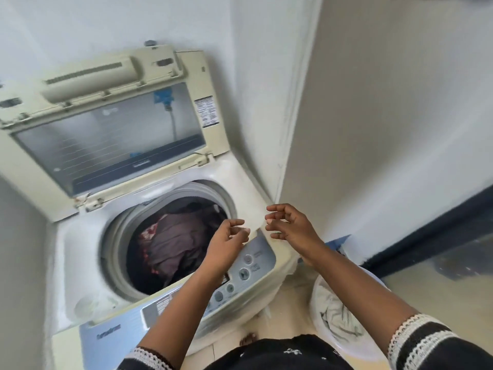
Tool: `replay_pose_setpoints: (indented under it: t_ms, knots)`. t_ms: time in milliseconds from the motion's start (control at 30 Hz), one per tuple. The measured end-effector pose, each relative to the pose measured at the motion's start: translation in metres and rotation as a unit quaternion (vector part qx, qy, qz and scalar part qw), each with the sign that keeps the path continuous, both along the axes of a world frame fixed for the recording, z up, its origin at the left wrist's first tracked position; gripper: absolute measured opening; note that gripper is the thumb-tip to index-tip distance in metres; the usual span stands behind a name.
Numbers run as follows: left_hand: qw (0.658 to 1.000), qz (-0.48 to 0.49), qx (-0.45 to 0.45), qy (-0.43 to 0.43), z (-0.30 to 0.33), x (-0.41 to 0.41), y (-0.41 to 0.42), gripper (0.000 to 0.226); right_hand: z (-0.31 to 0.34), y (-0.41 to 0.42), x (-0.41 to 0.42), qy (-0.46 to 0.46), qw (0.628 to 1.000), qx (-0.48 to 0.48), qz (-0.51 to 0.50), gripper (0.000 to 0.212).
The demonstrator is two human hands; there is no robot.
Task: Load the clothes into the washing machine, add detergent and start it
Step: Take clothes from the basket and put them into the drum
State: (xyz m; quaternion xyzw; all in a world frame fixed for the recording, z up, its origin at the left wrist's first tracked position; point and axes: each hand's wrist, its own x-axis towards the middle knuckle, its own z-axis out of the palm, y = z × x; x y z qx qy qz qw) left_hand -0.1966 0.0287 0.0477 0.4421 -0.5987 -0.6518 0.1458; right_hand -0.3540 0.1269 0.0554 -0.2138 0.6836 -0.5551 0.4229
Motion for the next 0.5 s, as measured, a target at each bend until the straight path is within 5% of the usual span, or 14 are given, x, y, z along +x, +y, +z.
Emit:
replay_pose_setpoints:
  t_ms: [300,500]
  knots:
    - [0.963,-0.263,-0.053,-0.016,-0.001,-0.113,0.060,0.024,-0.003,0.098,-0.080,0.010,0.990,0.055,-0.129,0.024]
    - [0.935,-0.339,-0.046,-0.090,-0.023,-0.163,0.097,0.025,-0.041,0.176,-0.113,-0.030,0.978,0.135,-0.159,0.027]
